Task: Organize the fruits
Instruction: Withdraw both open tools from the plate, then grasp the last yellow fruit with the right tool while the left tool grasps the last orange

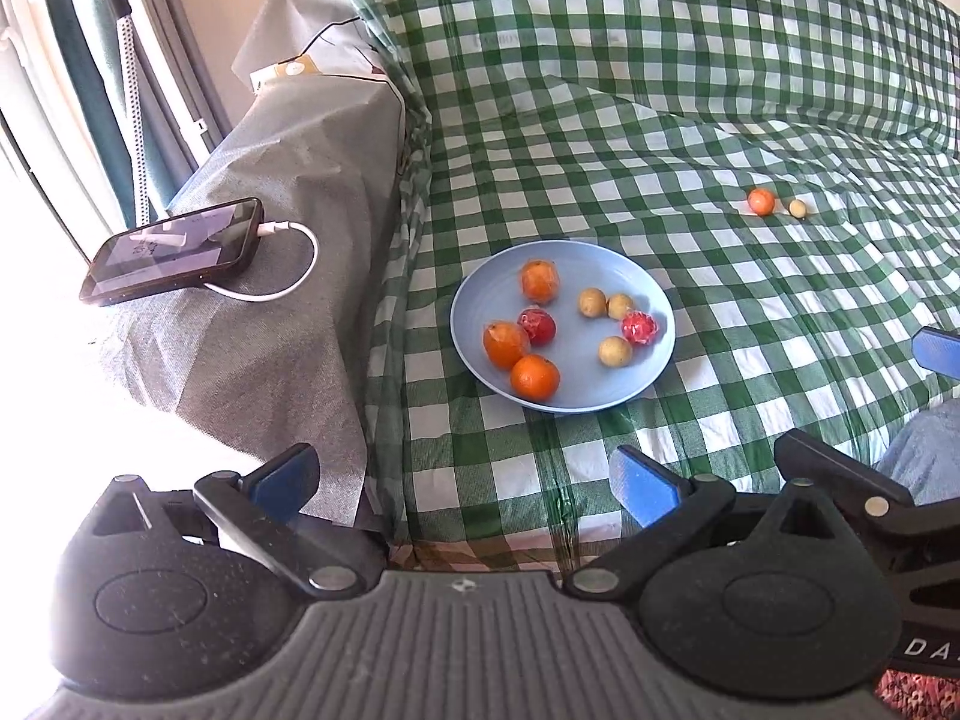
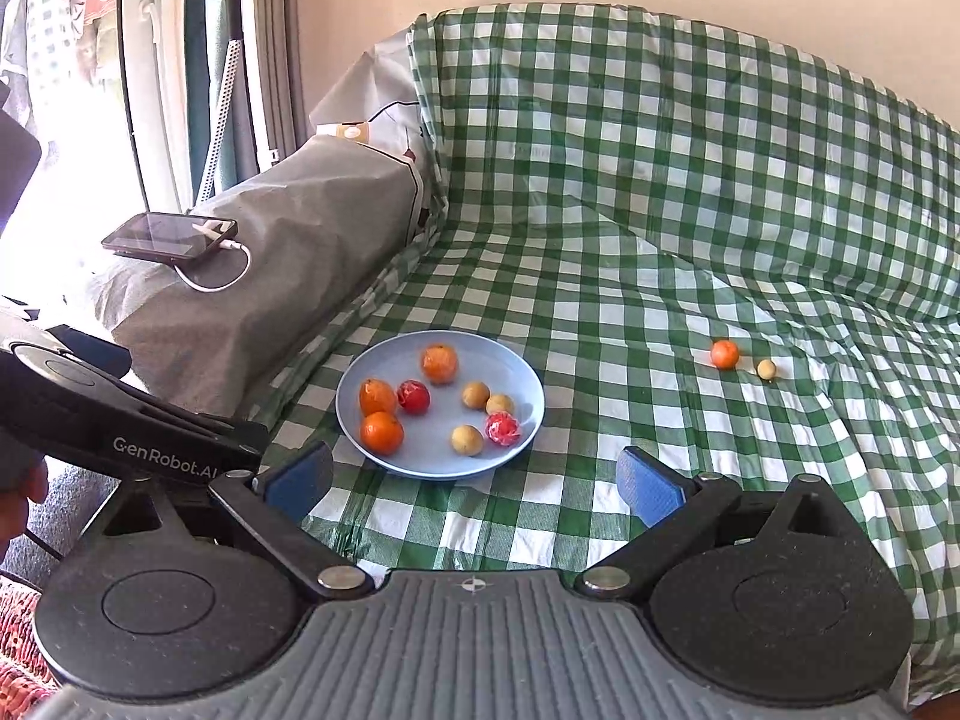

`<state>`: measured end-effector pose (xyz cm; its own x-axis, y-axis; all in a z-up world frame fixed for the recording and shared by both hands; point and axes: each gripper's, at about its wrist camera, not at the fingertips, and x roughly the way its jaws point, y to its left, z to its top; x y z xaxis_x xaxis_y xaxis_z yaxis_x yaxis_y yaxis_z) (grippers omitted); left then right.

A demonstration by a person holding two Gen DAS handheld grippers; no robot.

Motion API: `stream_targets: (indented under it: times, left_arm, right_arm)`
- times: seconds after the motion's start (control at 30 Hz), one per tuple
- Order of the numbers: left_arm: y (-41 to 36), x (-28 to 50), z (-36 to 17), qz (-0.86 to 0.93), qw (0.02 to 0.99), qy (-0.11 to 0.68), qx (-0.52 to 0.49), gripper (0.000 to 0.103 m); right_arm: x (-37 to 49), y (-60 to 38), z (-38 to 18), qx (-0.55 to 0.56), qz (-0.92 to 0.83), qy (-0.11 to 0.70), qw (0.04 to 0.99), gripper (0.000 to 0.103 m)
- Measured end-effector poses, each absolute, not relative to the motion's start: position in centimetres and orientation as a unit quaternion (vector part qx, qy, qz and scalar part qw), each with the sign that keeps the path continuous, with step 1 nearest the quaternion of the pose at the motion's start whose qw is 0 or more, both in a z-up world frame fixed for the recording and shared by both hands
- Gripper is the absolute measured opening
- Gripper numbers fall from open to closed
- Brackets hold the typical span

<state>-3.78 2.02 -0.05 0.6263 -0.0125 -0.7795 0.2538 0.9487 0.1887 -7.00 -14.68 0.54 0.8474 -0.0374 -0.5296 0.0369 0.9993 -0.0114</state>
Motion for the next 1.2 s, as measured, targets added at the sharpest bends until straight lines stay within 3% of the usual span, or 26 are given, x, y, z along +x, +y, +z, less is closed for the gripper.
stream_targets:
  times: [0.77,1.2]
  left_arm:
    - [0.0,-1.5,-2.3,-0.08,0.868,0.461,0.167,0.103]
    - [-6.1,4.1,-3.7,-0.103,0.85,0.479,0.192,0.103]
  right_arm:
    - [-4.9,-17.1,-1.4,0.033,-0.015,0.316,0.948,0.1]
    - [-1.5,-24.3,-4.8,0.118,-0.084,0.343,0.928,0.1]
